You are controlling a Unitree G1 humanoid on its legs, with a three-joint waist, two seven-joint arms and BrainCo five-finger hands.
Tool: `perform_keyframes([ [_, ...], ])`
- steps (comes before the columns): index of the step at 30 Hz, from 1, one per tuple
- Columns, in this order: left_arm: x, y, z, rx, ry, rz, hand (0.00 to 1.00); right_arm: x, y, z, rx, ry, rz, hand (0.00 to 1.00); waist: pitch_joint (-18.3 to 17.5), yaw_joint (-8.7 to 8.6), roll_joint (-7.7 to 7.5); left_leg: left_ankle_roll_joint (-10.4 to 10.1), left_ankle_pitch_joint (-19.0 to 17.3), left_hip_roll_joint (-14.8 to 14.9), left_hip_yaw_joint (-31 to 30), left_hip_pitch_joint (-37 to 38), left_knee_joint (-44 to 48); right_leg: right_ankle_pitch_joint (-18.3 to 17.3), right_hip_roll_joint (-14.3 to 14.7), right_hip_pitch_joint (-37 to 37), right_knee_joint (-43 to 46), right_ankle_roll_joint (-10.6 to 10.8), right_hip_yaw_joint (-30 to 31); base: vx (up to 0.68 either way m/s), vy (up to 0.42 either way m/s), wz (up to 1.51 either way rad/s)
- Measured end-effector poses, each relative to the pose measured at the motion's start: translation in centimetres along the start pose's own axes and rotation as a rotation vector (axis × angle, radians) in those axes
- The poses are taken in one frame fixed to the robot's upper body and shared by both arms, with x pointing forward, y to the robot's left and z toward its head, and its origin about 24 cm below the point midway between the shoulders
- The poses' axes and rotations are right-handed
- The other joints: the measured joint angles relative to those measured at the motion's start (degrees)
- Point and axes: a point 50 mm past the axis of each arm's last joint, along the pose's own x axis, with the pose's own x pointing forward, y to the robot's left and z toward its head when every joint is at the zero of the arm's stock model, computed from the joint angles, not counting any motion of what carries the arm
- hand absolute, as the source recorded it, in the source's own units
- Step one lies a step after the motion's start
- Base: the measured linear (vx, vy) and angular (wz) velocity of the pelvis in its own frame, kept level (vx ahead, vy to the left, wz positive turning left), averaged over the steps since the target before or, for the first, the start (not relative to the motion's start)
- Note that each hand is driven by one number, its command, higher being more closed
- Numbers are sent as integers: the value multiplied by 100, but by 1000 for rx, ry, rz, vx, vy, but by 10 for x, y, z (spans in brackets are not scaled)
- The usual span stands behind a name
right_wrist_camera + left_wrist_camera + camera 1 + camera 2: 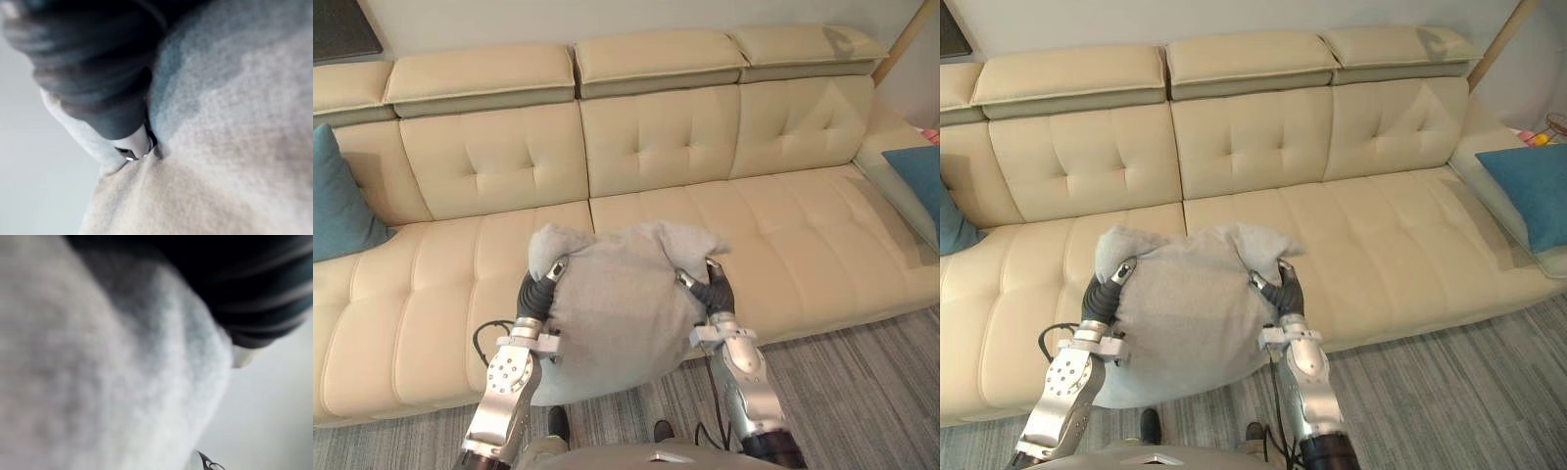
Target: Pick up cushions and gather them together orderly.
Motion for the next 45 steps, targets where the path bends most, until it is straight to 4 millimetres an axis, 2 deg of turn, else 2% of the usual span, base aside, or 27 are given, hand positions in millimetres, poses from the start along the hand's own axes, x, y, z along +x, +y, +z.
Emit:
perform_keyframes([
  [1, 19, 1, 6, 26, -33, 8, 100, 17, 4, 11, -10, -44, -11, 100, 17, 21, 4, 12, 56, 11, 0, -93, 0, 61, 10, -83, -45, 1, 5, -156, 6, 1],
  [2, 47, 3, 20, 62, -98, 26, 100, 44, 11, 33, -12, -122, -30, 100, 46, 26, 32, 35, 159, 22, -8, -306, 1, 213, 21, -258, -93, 6, 4, -204, 16, 0],
  [3, 65, 4, 35, 79, -154, 50, 100, 61, 17, 52, -6, -188, -45, 100, 120, 23, 63, 58, 248, 32, -12, -471, 1, 320, 30, -392, -135, 5, 5, -187, 24, 0],
  [4, 78, 3, 48, 89, -204, 69, 100, 73, 22, 69, 2, -243, -55, 100, 242, 26, 81, 72, 300, 36, -12, -576, 1, 390, 32, -469, -158, 14, 8, -175, 34, 0],
  [6, 110, 4, 92, 112, -358, 118, 100, 97, 32, 121, 35, -403, -98, 100, 588, 46, 147, 114, 453, 52, -22, -887, -1, 564, 46, -754, -187, 16, 9, -180, 38, 1],
  [7, 116, 5, 101, 117, -385, 130, 100, 102, 35, 131, 40, -430, -103, 100, 625, 44, 160, 129, 489, 57, -27, -981, 0, 610, 51, -848, -190, 28, 6, -175, 29, 1],
  [8, 130, 6, 125, 137, -450, 159, 100, 113, 39, 156, 30, -498, -134, 100, 736, 51, 179, 125, 568, 76, -37, -1184, -1, 674, 67, -1041, -199, -2, -5, -118, 16, 2],
  [9, 134, 6, 133, 146, -472, 166, 100, 116, 40, 165, 32, -518, -144, 100, 816, 51, 185, 115, 587, 83, -51, -1223, -1, 695, 75, -1074, -197, 1, -11, -136, 9, 5],
  [10, 143, 4, 151, 165, -519, 179, 100, 121, 40, 183, 45, -564, -175, 100, 938, 51, 198, 97, 631, 100, -88, -1351, -1, 712, 96, -1184, -196, -1, -24, -87, -3, 9],
  [13, 158, 1, 186, 201, -603, 210, 100, 127, 42, 220, 70, -659, -224, 100, 1083, 68, 227, 67, 742, 132, -159, -1713, -1, 806, 140, -1533, -166, 12, -57, -92, -22, 7],
  [14, 163, 1, 199, 205, -631, 221, 100, 129, 45, 235, 84, -694, -233, 100, 1197, 75, 251, 80, 778, 133, -166, -1789, 0, 851, 142, -1607, -157, 27, -60, -75, -21, 1],
  [15, 170, 1, 219, 210, -667, 242, 100, 131, 49, 258, 83, -743, -244, 100, 1400, 71, 282, 101, 850, 126, -166, -1867, 0, 900, 135, -1698, -129, 90, -58, -55, -16, 0],
  [16, 172, 0, 227, 210, -682, 250, 100, 132, 50, 267, 80, -765, -250, 100, 1445, 73, 295, 105, 884, 125, -171, -1928, 1, 916, 134, -1756, -118, 89, -60, -71, -25, 2],
  [18, 180, -6, 260, 215, -737, 263, 100, 132, 53, 299, 120, -827, -279, 100, 1627, 74, 354, 122, 978, 125, -223, -2188, 2, 961, 132, -2004, -91, 111, -126, -66, -36, 9],
  [19, 180, -12, 286, 211, -792, 262, 100, 127, 53, 322, 165, -882, -301, 100, 1761, 69, 387, 78, 1037, 124, -298, -2407, 1, 1002, 132, -2196, -90, 119, -163, -66, -38, 11],
  [23, 168, -20, 345, 197, -948, 279, 100, 107, 63, 374, 242, -1033, -335, 100, 2142, 92, 454, 55, 1164, 121, -332, -2976, -5, 1141, 122, -2747, -152, 158, -165, -51, -22, -1],
  [27, 152, -30, 382, 158, -1059, 283, 100, 85, 68, 401, 301, -1147, -366, 100, 2238, 198, 466, -36, 1294, 159, -339, -3863, -1, 1230, 128, -3648, -86, 181, -169, -10, 49, -4],
  [28, 151, -31, 384, 154, -1066, 280, 100, 83, 67, 402, 310, -1155, -369, 100, 2297, 204, 463, -69, 1323, 162, -344, -3910, 0, 1229, 124, -3705, -54, 181, -170, 40, 83, 5],
  [29, 150, -34, 385, 144, -1072, 271, 0, 80, 66, 403, 330, -1164, -373, 100, 2416, 215, 477, -161, 1391, 151, -387, -3993, 0, 1215, 108, -3782, -14, 168, -186, 50, 59, 7],
  [30, 151, -36, 383, 121, -1063, 268, 0, 80, 65, 402, 355, -1156, -381, 0, 2448, 254, 476, -183, 1408, 149, -442, -4107, 1, 1164, 106, -3944, 87, 162, -195, 52, 53, 5],
  [32, 152, -37, 381, 68, -1045, 271, 0, 80, 68, 399, 399, -1138, -400, 0, 2495, 291, 472, -185, 1410, 168, -461, -4250, 1, 1074, 106, -4135, 237, 152, -217, 65, 68, 3],
  [35, 145, -36, 386, -37, -1071, 277, 0, 61, 69, 405, 485, -1202, -408, 0, 2501, 337, 471, -267, 1468, 181, -461, -4483, 1, 862, 104, -4506, 590, 125, -251, 38, 39, 6],
  [39, 137, -29, 391, -108, -1104, 298, 0, 50, 66, 409, 515, -1254, -416, 0, 2500, 361, 470, -346, 1524, 208, -481, -4691, 1, 622, 115, -4877, 1032, 100, -322, -4, -1, 9],
  [42, 134, -28, 393, -117, -1116, 299, 0, 47, 56, 413, 494, -1288, -437, 0, 2500, 357, 470, -347, 1523, 199, -498, -4788, 1, 473, 102, -5099, 1353, 87, -342, -29, -8, 10],
  [45, 137, -19, 388, -76, -1105, 302, 0, 51, 43, 409, 436, -1291, -449, 0, 2500, 339, 470, -360, 1509, 196, -549, -4769, 0, 337, 93, -5151, 1612, 63, -385, -31, -21, 12],
])
